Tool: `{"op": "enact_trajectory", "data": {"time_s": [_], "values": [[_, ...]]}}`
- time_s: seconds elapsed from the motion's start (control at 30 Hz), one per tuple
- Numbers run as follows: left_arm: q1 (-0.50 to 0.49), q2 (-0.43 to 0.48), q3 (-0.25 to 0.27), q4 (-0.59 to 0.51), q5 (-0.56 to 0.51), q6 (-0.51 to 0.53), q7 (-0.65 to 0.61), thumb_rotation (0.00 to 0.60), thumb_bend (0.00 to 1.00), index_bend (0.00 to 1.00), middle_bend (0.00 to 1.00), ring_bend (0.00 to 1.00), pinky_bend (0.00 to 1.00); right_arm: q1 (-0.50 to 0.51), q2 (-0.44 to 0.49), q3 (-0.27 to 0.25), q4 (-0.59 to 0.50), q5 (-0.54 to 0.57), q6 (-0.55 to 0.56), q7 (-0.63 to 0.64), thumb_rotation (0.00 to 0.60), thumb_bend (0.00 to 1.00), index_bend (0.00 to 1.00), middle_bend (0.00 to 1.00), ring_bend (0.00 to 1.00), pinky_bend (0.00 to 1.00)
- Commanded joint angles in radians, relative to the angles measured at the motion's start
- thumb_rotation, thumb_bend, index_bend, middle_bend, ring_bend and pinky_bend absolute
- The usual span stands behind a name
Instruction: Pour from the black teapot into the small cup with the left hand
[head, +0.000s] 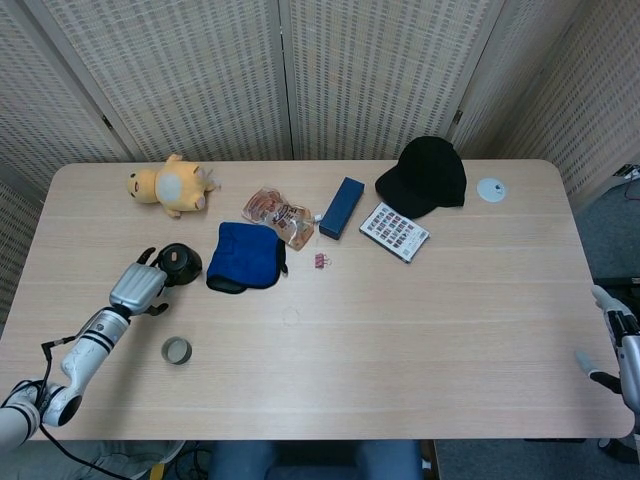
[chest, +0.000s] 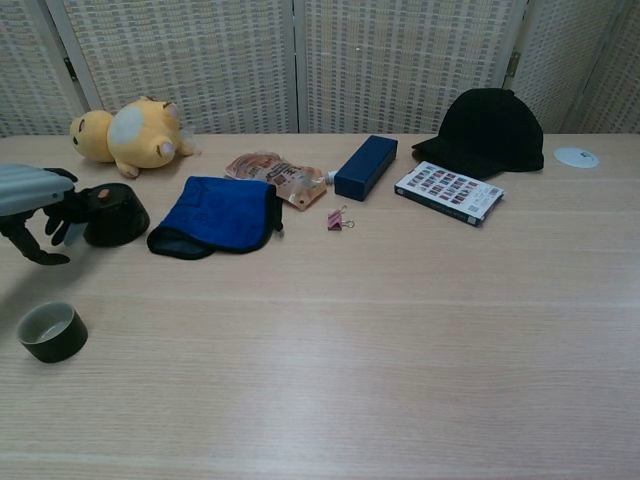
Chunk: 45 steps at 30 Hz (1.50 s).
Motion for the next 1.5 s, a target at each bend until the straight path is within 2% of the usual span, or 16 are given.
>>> {"op": "enact_trajectory", "data": {"time_s": [0.03, 0.4, 0.57, 0.63, 0.67, 0.77, 0.87, 0.97, 1.17, 1.5], "values": [[-0.006, 0.006, -0.004, -0.009, -0.014, -0.022, 0.010, 0.600, 0.27, 0.64, 0.62, 0.54, 0.00, 0.000, 0.000, 0.001, 0.000, 0.001, 0.000, 0.000, 0.600, 0.16, 0.16, 0.28, 0.16, 0.18], [-0.009, 0.006, -0.018, -0.019, -0.037, -0.024, 0.032, 0.600, 0.26, 0.74, 0.74, 0.67, 0.00, 0.000, -0.003, 0.004, 0.006, 0.005, -0.001, 0.005, 0.600, 0.16, 0.16, 0.28, 0.16, 0.18], [-0.013, 0.010, -0.024, -0.026, -0.047, -0.033, 0.033, 0.596, 0.20, 0.79, 0.80, 0.72, 0.00, 0.001, -0.005, 0.007, 0.008, 0.005, 0.001, 0.007, 0.600, 0.16, 0.16, 0.28, 0.16, 0.18], [-0.012, 0.011, -0.026, -0.028, -0.050, -0.033, 0.027, 0.548, 0.15, 0.80, 0.81, 0.73, 0.00, 0.001, -0.006, 0.008, 0.009, 0.006, 0.001, 0.006, 0.600, 0.16, 0.16, 0.28, 0.16, 0.18], [-0.012, 0.011, -0.027, -0.029, -0.050, -0.032, 0.022, 0.475, 0.13, 0.80, 0.81, 0.73, 0.00, 0.002, -0.006, 0.008, 0.009, 0.006, 0.000, 0.006, 0.600, 0.16, 0.16, 0.28, 0.16, 0.18], [-0.011, 0.013, -0.030, -0.030, -0.053, -0.033, 0.009, 0.331, 0.10, 0.81, 0.81, 0.73, 0.00, 0.003, -0.007, 0.009, 0.010, 0.007, -0.003, 0.005, 0.600, 0.16, 0.16, 0.28, 0.16, 0.18], [-0.009, 0.013, -0.035, -0.027, -0.059, -0.030, -0.002, 0.247, 0.09, 0.82, 0.82, 0.74, 0.00, 0.005, -0.008, 0.010, 0.010, 0.007, -0.004, 0.003, 0.600, 0.16, 0.16, 0.28, 0.16, 0.18], [-0.005, 0.012, -0.046, -0.031, -0.074, -0.027, -0.017, 0.195, 0.09, 0.84, 0.84, 0.75, 0.00, 0.006, -0.009, 0.011, 0.009, 0.008, -0.005, 0.002, 0.600, 0.16, 0.16, 0.28, 0.16, 0.18], [-0.003, 0.018, -0.059, -0.044, -0.094, -0.036, -0.041, 0.148, 0.09, 0.87, 0.87, 0.77, 0.00, 0.007, -0.010, 0.013, 0.010, 0.011, -0.007, 0.002, 0.600, 0.16, 0.16, 0.28, 0.16, 0.18], [-0.003, 0.023, -0.078, -0.063, -0.111, -0.040, -0.087, 0.149, 0.07, 0.98, 0.97, 0.86, 0.00, 0.002, -0.012, 0.015, 0.018, 0.015, 0.002, 0.012, 0.600, 0.16, 0.16, 0.28, 0.16, 0.18]]}}
